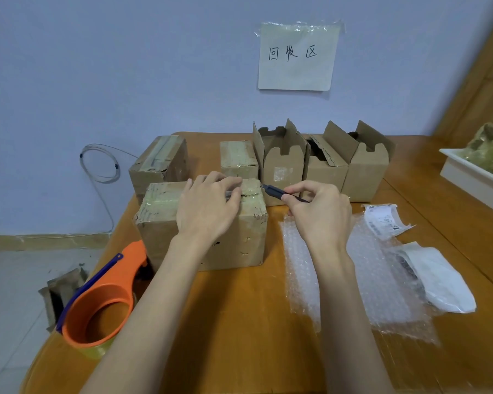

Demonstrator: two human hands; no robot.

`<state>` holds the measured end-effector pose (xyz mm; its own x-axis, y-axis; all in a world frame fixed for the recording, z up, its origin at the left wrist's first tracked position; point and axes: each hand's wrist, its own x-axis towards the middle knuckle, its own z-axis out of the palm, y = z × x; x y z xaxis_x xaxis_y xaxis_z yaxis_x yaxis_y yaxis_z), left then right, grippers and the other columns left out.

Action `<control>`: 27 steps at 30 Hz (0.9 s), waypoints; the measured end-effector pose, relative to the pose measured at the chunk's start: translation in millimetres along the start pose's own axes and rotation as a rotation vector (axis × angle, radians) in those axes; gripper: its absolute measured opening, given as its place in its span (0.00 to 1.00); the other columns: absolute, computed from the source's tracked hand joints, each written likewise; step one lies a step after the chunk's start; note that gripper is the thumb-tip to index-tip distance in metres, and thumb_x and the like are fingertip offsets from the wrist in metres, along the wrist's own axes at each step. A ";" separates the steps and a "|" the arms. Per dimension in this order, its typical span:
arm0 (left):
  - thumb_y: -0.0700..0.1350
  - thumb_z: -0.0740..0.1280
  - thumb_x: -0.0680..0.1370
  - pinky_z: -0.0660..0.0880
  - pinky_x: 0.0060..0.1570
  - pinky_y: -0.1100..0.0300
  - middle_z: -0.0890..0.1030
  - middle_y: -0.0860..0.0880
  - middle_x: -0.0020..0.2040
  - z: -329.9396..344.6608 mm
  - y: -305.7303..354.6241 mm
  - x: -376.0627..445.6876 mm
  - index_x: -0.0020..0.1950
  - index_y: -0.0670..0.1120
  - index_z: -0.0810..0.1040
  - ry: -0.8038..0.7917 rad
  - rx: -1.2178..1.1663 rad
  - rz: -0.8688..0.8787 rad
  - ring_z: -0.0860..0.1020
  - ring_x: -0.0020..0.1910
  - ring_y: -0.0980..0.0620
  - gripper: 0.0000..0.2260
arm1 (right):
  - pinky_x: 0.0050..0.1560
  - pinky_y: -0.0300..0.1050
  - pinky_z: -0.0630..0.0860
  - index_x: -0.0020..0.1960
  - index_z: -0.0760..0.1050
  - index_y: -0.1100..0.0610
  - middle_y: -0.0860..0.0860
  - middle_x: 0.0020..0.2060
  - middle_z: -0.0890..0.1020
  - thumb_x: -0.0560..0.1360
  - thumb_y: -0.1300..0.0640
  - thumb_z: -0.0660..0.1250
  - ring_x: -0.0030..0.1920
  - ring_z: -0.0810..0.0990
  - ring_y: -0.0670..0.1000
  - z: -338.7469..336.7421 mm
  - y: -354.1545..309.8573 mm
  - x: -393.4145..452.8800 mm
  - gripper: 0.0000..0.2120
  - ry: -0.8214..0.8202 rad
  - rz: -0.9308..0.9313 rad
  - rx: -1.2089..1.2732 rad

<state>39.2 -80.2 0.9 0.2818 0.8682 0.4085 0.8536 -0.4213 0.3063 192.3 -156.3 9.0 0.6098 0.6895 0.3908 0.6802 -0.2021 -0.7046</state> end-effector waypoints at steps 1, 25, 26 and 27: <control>0.54 0.54 0.82 0.60 0.71 0.48 0.76 0.54 0.65 0.1 0.0 0.0 0.67 0.59 0.76 0.001 0.001 0.000 0.72 0.65 0.50 0.16 | 0.36 0.41 0.77 0.48 0.83 0.44 0.46 0.36 0.84 0.73 0.46 0.71 0.40 0.81 0.46 -0.3 -0.7 -0.1 0.05 -0.003 -0.003 0.001; 0.52 0.55 0.81 0.59 0.72 0.48 0.77 0.53 0.64 1.0 2.7 0.2 0.65 0.58 0.77 0.028 0.012 -0.003 0.73 0.64 0.50 0.16 | 0.40 0.48 0.80 0.40 0.82 0.44 0.47 0.30 0.82 0.71 0.50 0.74 0.36 0.82 0.49 -11.3 1.6 4.3 0.02 -0.082 0.064 0.195; 0.52 0.55 0.81 0.58 0.72 0.48 0.77 0.54 0.64 0.8 2.5 0.0 0.65 0.58 0.77 0.027 0.012 -0.003 0.73 0.64 0.50 0.16 | 0.41 0.47 0.80 0.41 0.82 0.45 0.48 0.32 0.83 0.71 0.50 0.74 0.37 0.82 0.49 -9.7 0.8 3.8 0.01 -0.068 0.060 0.200; 0.52 0.55 0.81 0.58 0.72 0.48 0.77 0.54 0.64 0.6 2.2 -0.2 0.65 0.58 0.77 0.027 0.013 -0.002 0.73 0.64 0.50 0.16 | 0.42 0.46 0.80 0.42 0.83 0.45 0.48 0.33 0.83 0.71 0.50 0.73 0.38 0.83 0.49 -7.6 -0.1 3.2 0.00 -0.058 0.053 0.196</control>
<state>41.3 -81.1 0.9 0.2682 0.8618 0.4306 0.8602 -0.4155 0.2958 197.3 -159.4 14.9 0.6142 0.7217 0.3191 0.5521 -0.1040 -0.8273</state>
